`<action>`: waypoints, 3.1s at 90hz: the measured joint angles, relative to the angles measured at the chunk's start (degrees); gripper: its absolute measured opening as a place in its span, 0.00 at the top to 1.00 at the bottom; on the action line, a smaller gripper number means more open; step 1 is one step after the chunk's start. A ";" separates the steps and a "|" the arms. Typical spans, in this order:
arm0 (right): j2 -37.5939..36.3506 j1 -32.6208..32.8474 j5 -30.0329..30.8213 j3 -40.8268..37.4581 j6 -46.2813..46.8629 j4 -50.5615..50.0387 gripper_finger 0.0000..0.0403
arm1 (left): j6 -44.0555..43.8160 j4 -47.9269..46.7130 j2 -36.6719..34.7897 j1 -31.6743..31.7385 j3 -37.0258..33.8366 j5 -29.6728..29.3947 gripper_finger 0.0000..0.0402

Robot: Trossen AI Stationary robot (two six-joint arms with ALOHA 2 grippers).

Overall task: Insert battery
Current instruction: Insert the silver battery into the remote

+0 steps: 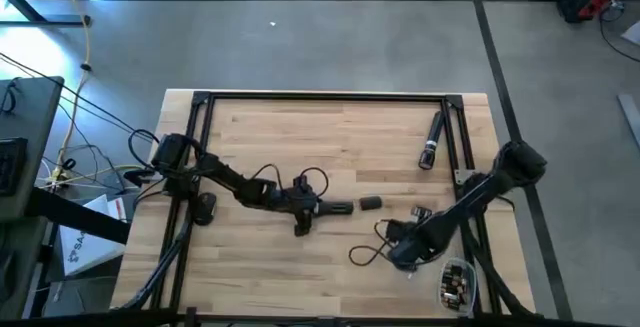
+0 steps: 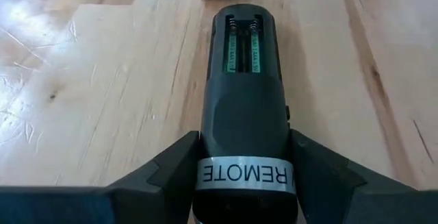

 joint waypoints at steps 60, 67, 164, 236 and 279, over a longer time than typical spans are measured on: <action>-0.02 -27.22 14.58 -0.57 -37.66 -0.49 0.88 | 1.05 -0.11 0.00 -0.52 0.00 0.29 0.55; -0.02 -30.78 15.28 -0.57 -44.13 2.78 0.88 | 1.12 -0.11 0.00 -0.52 0.00 0.31 0.55; 23.22 -46.45 3.53 32.76 -86.73 25.25 0.88 | 0.37 -0.14 0.00 -0.50 0.00 0.34 0.55; 21.68 -54.17 -9.80 33.18 -71.08 12.05 0.79 | 1.77 -4.05 -1.57 2.36 0.04 1.78 0.55; 24.00 -54.66 -12.54 33.18 -57.76 16.63 0.79 | 1.51 -4.16 -1.49 2.39 0.04 1.56 0.55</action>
